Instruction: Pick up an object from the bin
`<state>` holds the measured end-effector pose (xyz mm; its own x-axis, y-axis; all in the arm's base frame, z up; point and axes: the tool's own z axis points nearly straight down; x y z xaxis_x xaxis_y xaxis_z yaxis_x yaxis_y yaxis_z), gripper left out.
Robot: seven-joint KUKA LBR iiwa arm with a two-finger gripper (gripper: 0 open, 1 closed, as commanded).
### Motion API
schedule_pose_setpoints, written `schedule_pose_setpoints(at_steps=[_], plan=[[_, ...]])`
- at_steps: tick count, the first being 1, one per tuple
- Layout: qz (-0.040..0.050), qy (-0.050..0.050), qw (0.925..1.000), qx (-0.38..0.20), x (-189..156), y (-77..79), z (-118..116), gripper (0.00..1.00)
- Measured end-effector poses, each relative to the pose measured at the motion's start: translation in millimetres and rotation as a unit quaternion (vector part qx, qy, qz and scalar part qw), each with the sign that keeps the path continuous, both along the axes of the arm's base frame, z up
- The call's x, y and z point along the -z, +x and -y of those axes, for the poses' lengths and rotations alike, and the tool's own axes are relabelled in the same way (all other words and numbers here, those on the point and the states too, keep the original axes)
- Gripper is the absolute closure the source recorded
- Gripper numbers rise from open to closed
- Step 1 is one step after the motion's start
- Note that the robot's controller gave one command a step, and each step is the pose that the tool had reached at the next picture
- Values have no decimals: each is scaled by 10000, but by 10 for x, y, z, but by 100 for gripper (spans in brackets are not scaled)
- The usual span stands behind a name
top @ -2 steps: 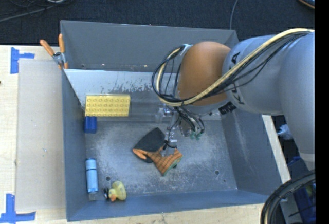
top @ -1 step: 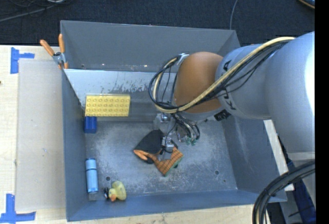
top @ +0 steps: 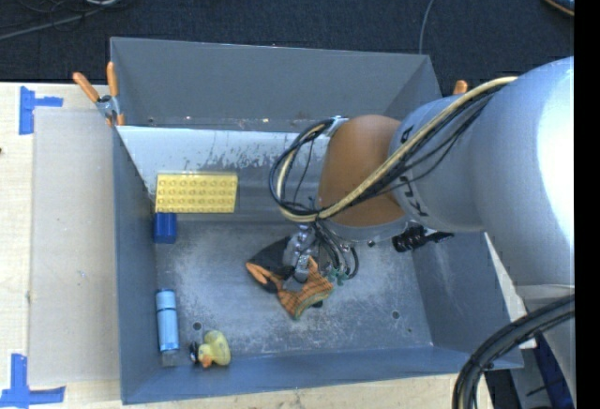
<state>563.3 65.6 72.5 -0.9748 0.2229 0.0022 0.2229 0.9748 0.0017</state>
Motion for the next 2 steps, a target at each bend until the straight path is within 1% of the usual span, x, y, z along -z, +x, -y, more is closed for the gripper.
schedule_pose_setpoints(at_steps=[1,2], plan=[[0,0,10000,0,0,0,0,100],[-17,0,10000,-2,-99,-14,1,100]])
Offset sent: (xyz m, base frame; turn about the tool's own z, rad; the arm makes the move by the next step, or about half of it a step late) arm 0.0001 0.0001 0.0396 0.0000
